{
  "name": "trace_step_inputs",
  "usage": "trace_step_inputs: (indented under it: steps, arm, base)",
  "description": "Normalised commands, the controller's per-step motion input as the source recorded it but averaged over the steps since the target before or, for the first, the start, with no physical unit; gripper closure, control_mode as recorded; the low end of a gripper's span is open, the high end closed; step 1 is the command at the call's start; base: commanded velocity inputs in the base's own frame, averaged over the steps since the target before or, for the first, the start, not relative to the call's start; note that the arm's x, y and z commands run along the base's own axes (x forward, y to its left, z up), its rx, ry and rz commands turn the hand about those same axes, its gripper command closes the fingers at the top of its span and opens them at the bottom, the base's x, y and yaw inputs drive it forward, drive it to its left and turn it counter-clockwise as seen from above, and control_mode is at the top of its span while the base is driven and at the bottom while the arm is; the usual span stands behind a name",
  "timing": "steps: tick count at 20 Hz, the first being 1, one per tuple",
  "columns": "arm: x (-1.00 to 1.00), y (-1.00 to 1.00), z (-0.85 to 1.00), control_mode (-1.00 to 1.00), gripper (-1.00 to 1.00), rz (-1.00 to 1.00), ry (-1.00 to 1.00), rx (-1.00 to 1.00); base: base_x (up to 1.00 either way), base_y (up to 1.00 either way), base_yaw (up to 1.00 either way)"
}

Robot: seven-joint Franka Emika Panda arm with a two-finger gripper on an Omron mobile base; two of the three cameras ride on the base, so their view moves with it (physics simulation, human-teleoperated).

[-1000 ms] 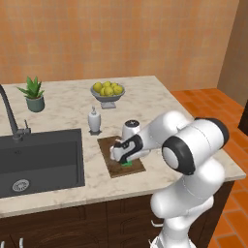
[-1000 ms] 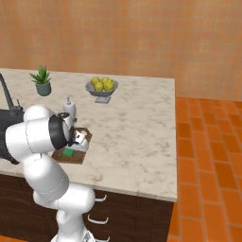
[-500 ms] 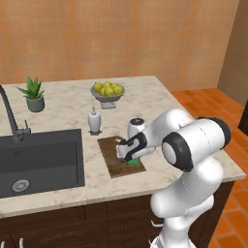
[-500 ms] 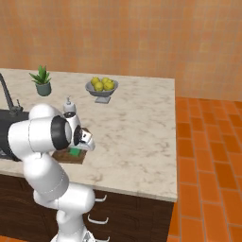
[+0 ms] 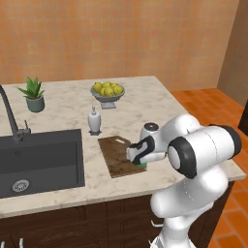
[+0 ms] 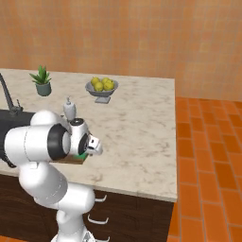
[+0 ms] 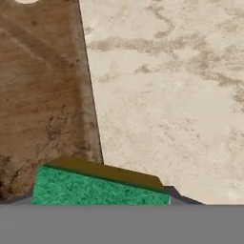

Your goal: Pick up the sponge from the counter and clean the cutting board by briefly scrubbing or pressing down on the cutting board. Once finished, release the sponge.

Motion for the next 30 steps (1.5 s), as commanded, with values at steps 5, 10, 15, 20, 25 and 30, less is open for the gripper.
trace_step_inputs:
  steps: [5,10,15,20,25,30]
  arm:
    - [-0.27,-0.95,0.20,-1.00,1.00,0.17,-0.02,-0.02]
    - [0.00,-0.89,0.29,-1.00,1.00,0.19,0.00,0.00]
    - [0.35,-0.40,-0.41,-1.00,-1.00,0.18,0.14,-0.11]
    - [-0.03,-0.24,-0.22,-1.00,-1.00,0.04,-0.01,-0.12]
    - [-0.65,-0.23,0.33,-1.00,-1.00,0.00,-0.16,0.05]
    - [-0.70,-0.01,0.88,-1.00,-1.00,0.00,-0.15,0.13]
  base:
    - [0.00,0.00,0.00]
    - [0.00,0.00,0.00]
    - [0.00,0.00,0.00]
    - [0.00,0.00,0.00]
    - [0.00,0.00,0.00]
    - [0.00,0.00,0.00]
